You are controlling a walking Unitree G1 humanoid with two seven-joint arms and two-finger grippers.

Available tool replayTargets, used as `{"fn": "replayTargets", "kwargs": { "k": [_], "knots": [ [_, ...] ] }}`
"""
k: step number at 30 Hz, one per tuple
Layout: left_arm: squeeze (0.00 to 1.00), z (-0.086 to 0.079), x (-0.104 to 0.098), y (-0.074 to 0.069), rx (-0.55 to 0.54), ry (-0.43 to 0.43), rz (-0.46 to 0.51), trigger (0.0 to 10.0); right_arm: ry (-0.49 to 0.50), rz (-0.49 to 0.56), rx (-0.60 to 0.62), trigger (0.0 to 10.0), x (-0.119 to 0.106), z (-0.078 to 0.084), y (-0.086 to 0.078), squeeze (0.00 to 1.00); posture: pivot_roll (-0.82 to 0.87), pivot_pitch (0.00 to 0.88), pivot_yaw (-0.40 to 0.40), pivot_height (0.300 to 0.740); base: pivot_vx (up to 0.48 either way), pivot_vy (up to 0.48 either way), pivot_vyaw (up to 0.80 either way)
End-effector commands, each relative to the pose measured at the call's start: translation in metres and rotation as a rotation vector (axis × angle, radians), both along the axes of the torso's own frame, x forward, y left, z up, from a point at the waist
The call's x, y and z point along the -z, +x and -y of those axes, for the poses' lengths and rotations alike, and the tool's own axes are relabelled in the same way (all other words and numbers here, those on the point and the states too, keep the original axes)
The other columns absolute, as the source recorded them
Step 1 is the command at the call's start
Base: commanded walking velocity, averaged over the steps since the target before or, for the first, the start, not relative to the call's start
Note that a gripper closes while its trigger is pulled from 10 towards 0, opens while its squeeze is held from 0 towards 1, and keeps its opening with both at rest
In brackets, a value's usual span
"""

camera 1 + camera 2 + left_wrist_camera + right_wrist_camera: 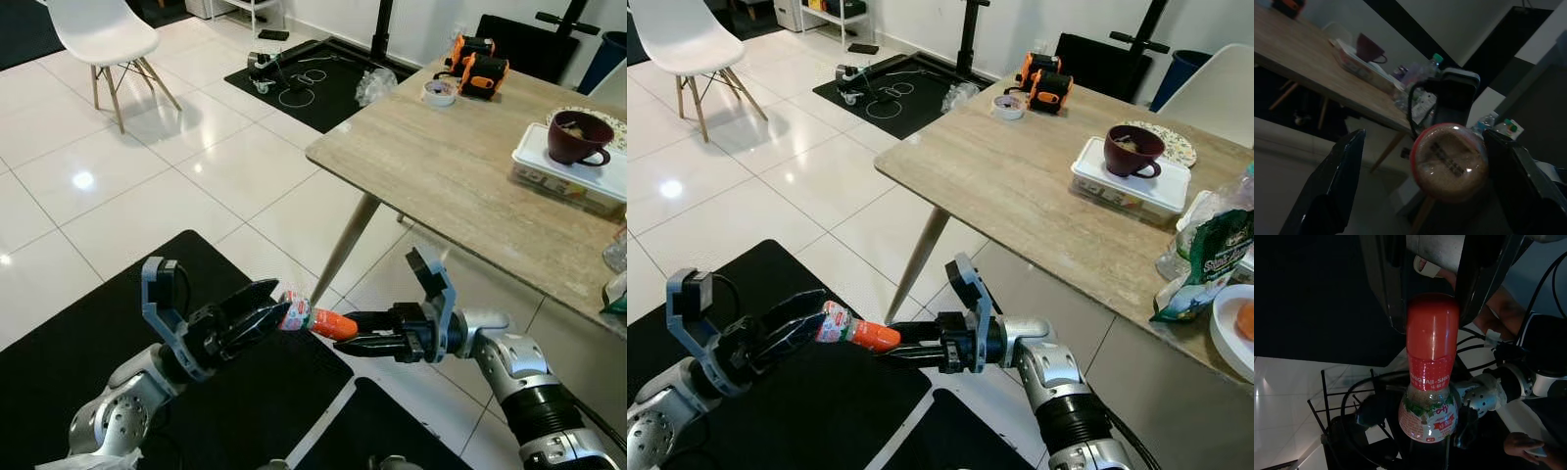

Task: Restocking fridge

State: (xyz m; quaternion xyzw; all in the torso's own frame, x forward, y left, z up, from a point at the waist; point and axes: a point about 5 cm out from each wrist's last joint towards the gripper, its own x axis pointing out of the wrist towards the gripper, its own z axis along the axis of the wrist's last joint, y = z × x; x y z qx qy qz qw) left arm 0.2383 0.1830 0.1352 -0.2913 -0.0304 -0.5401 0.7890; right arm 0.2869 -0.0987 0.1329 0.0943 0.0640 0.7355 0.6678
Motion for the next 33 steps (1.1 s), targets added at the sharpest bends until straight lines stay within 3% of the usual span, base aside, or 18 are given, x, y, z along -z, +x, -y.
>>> {"fn": "replayTargets", "kwargs": {
  "k": [1, 11, 33],
  "knots": [
    [0.0, 0.0093, 0.0017, -0.0043, 0.042, -0.011, -0.013, 10.0, 0.025, 0.003, -0.031, 0.0, -0.0025, -0.0073, -0.0043, 0.0, 0.05, 0.096, -0.021, 0.74, 0.0, 0.0, 0.0],
    [0.0, 0.0151, 0.0022, -0.0102, 0.088, -0.014, -0.017, 10.0, 0.024, -0.003, -0.016, 0.0, -0.0027, -0.0106, -0.0048, 0.0, 0.05, 0.098, -0.023, 0.74, 0.0, 0.0, 0.0],
    [0.0, 0.0104, -0.0007, -0.0105, 0.047, -0.018, -0.004, 10.0, 0.012, -0.003, 0.045, 0.0, -0.0042, -0.0011, 0.0021, 0.0, 0.05, 0.096, -0.028, 0.74, 0.0, 0.0, 0.0]
  ]
}}
